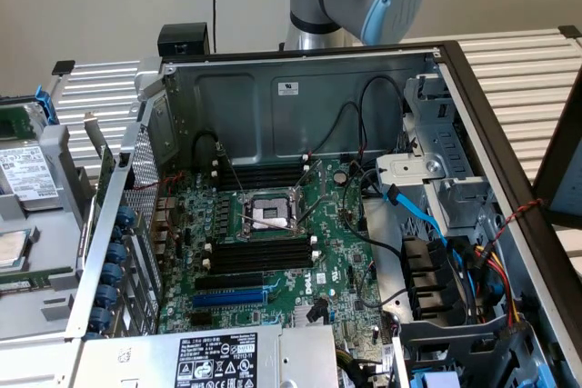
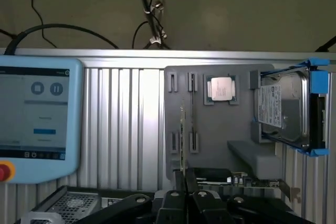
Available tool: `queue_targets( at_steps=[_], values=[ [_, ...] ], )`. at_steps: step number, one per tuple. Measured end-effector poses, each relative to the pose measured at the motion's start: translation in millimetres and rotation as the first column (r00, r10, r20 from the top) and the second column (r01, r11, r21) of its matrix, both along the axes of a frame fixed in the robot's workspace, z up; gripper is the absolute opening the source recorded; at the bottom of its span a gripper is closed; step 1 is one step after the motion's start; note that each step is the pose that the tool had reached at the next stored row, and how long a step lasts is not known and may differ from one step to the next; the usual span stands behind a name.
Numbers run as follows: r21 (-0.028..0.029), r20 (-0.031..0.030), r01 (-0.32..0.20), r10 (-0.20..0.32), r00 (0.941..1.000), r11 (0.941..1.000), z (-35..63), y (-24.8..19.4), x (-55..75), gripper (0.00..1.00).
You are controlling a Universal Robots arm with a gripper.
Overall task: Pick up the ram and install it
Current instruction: 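Pick up the ram and move it above insertion slot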
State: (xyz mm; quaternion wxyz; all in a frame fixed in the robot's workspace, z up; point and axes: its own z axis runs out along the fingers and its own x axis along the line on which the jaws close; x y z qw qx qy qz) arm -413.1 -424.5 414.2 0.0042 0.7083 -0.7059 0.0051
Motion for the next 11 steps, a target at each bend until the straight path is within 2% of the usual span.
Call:
queue_targets(
  at_steps=[11],
  values=[
    [0.0000, 0.0001, 0.000, 0.000, 1.0000, 1.0000, 0.1, 0.4, 47.0, 0.12]
  ],
)
